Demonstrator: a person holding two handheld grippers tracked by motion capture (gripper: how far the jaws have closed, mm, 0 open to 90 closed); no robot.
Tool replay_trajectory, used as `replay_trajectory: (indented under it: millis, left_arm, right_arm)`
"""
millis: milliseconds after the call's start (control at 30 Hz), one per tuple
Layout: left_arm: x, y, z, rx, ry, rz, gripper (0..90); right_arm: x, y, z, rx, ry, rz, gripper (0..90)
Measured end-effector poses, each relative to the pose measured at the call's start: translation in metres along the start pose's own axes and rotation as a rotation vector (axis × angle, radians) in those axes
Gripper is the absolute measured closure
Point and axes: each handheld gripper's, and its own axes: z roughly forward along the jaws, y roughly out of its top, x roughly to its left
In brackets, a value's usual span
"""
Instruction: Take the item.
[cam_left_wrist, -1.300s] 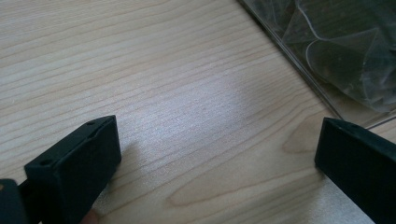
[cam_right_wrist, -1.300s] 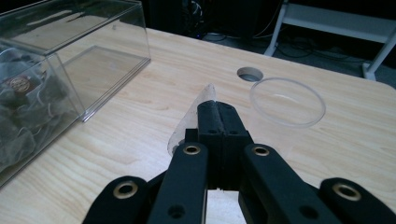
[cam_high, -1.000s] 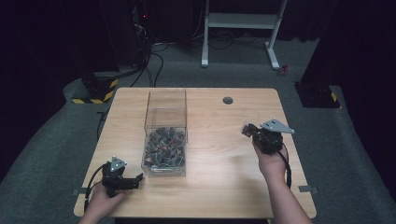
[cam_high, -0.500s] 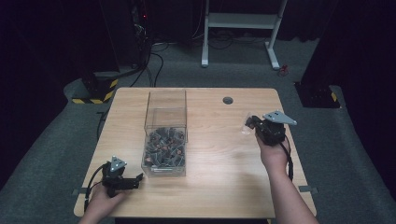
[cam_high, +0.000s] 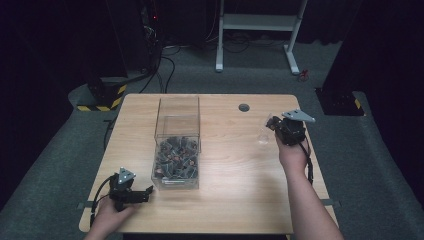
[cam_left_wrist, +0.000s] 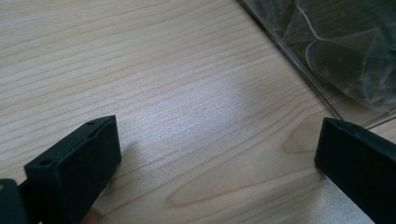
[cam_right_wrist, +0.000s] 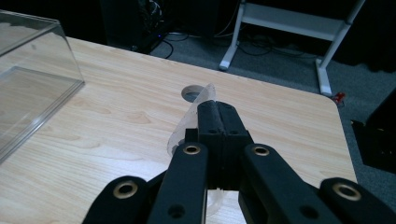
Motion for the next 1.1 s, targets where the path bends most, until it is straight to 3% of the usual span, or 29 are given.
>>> replay_trajectory:
  millis: [467,600,833,1100]
  left_arm:
    - [0.0,0.0,0.0,-0.001,0.0,-0.001,0.6]
    - [0.0,0.0,0.0,-0.001,0.0,-0.001,0.6]
    - [0.0,0.0,0.0,0.0,0.0,0.0,0.6]
    - [0.0,0.0,0.0,0.0,0.0,0.001,0.6]
  right_arm:
    - [-0.008,-0.006,0.04,0.074,-0.033,0.023,90.0]
    - [-0.01,-0.009,0.047,0.088,-0.01,0.034,86.2]
    - [-0.003,-0.006,0.039,0.059,0.011,0.039,79.5]
    - [0.012,-0.01,0.02,0.023,0.055,0.009,74.1]
